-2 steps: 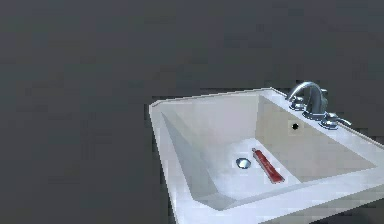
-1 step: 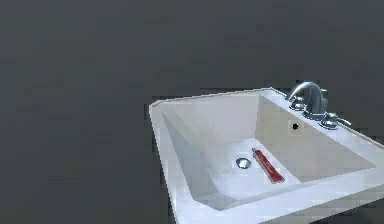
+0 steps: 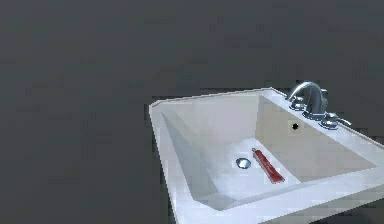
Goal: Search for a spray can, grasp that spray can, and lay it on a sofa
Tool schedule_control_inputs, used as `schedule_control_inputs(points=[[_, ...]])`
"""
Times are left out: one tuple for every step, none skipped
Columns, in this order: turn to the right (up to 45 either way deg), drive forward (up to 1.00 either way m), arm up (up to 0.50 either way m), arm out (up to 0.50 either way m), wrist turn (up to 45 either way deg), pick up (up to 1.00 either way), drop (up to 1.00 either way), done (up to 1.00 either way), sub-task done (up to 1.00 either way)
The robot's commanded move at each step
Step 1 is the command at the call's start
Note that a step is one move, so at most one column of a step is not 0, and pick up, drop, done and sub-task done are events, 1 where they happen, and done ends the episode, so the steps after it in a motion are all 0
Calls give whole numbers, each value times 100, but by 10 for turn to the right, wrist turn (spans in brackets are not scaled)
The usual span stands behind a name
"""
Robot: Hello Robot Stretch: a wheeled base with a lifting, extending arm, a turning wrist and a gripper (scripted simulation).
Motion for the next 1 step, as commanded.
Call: schedule_control_inputs(points=[[0,0,0,0,390,0,0,0,0]])
